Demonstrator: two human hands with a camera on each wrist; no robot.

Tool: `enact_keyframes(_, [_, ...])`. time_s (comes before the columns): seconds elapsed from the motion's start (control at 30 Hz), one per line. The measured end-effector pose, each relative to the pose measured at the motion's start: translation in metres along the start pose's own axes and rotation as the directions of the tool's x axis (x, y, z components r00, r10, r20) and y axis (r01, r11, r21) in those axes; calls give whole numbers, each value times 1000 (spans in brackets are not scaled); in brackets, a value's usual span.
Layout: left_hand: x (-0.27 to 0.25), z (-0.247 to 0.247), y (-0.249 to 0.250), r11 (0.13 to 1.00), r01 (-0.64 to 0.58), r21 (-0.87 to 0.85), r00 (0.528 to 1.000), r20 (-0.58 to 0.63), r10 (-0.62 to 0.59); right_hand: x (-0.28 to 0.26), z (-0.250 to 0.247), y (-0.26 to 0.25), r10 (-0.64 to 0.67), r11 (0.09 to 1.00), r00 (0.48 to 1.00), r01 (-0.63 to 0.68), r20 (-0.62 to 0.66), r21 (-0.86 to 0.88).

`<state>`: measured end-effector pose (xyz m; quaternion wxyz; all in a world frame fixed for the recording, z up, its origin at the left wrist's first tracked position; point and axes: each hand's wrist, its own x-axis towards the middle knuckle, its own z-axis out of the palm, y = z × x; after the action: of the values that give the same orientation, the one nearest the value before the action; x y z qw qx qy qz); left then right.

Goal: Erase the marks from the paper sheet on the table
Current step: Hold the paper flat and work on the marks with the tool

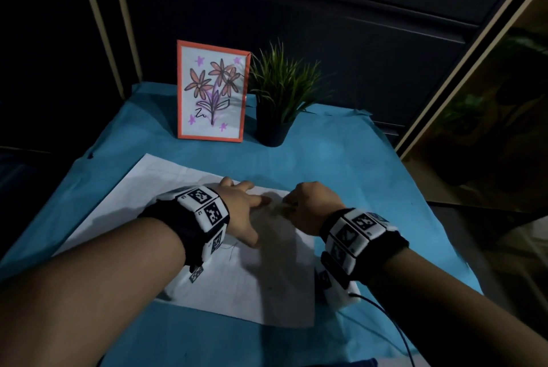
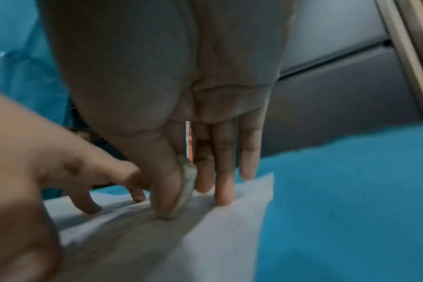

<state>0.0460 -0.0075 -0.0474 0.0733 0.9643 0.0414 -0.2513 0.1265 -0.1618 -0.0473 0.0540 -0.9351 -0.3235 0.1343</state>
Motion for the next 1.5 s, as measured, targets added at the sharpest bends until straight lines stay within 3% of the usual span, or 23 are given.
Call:
enact_keyframes(0.1, [0, 0, 0, 1000, -6, -4, 1000, 2, 6, -4, -3, 0, 7, 999, 999, -9, 44, 44])
enact_keyframes(0.27, [0, -1, 1, 1000, -7, -1, 1000, 10, 7, 8, -10, 0, 82, 996, 996, -81, -19, 30])
enact_keyframes(0.43, [0, 0, -1, 1000, 0, -5, 1000, 21, 0, -12, -4, -2, 30, 1000, 995, -30, 93, -2])
enact_keyframes(0.6, [-4, 0, 1, 1000, -16, 2, 1000, 12, 16, 5, -16, 3, 90, 995, 996, -90, -3, 31])
enact_keyframes(0.8, [-2, 0, 1, 1000, 8, -29, 1000, 18, -7, -19, -4, -5, 0, 1000, 996, 2, 94, -20])
enact_keyframes(0.93, [-2, 1, 2, 1000, 12, -21, 1000, 4, -12, -8, -8, 1, 69, 997, 998, -69, 9, 40])
enact_keyframes(1.1, [-4, 2, 2, 1000, 6, 10, 1000, 4, -6, -22, 2, -4, -16, 999, 998, 18, 66, -31])
enact_keyframes(1.27, [-15, 5, 4, 999, 19, -45, 999, -34, -20, -24, 3, 2, 9, 1000, 999, -9, -39, -2])
enact_keyframes(1.43, [-31, 18, -14, 995, 73, -62, 997, -1, -74, -30, -2, 3, -64, 997, 993, 68, 103, -29])
enact_keyframes(1.5, [-31, 19, -17, 994, 83, -71, 997, 0, -83, -28, -5, 2, -64, 998, 994, 66, 85, -23])
